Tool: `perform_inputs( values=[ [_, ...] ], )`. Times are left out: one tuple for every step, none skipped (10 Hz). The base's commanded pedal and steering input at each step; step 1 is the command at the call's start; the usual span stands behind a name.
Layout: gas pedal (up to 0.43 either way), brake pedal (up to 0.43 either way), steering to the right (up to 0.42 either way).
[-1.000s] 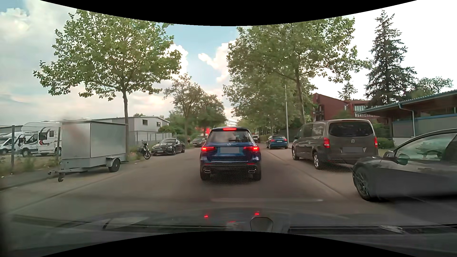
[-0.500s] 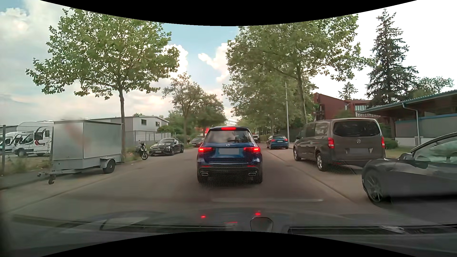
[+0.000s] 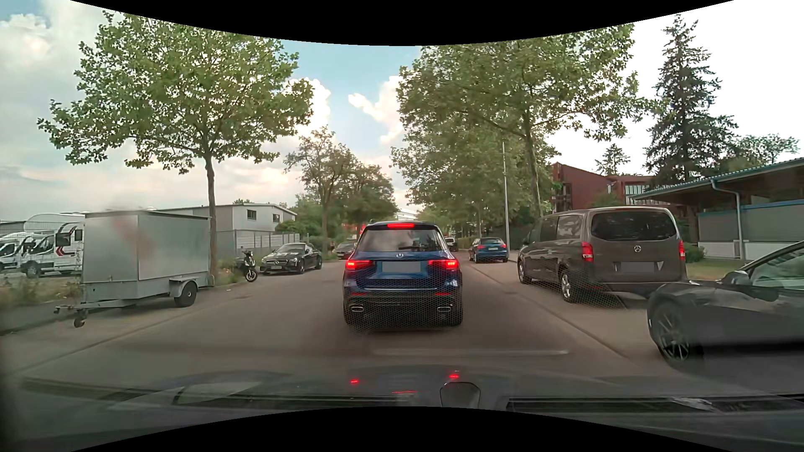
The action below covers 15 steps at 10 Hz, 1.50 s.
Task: Follow the waypoints while adhering to traffic rules and regulations
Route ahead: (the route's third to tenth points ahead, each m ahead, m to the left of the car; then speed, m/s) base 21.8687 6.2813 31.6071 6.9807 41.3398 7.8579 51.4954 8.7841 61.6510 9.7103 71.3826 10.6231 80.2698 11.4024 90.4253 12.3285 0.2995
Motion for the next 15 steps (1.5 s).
perform_inputs(
  values=[
    [0.000,0.183,0.009],
    [0.000,0.183,0.009],
    [0.000,0.183,0.009],
    [0.000,0.189,0.009],
    [0.000,0.189,0.009],
    [0.000,0.189,0.009],
    [0.000,0.183,0.009],
    [0.000,0.183,0.009],
    [0.000,0.189,0.009],
    [0.000,0.183,0.009],
    [0.000,0.189,0.009],
    [0.000,0.189,0.009],
    [0.000,0.183,0.009],
    [0.000,0.183,0.009],
    [0.000,0.183,0.009]
  ],
)
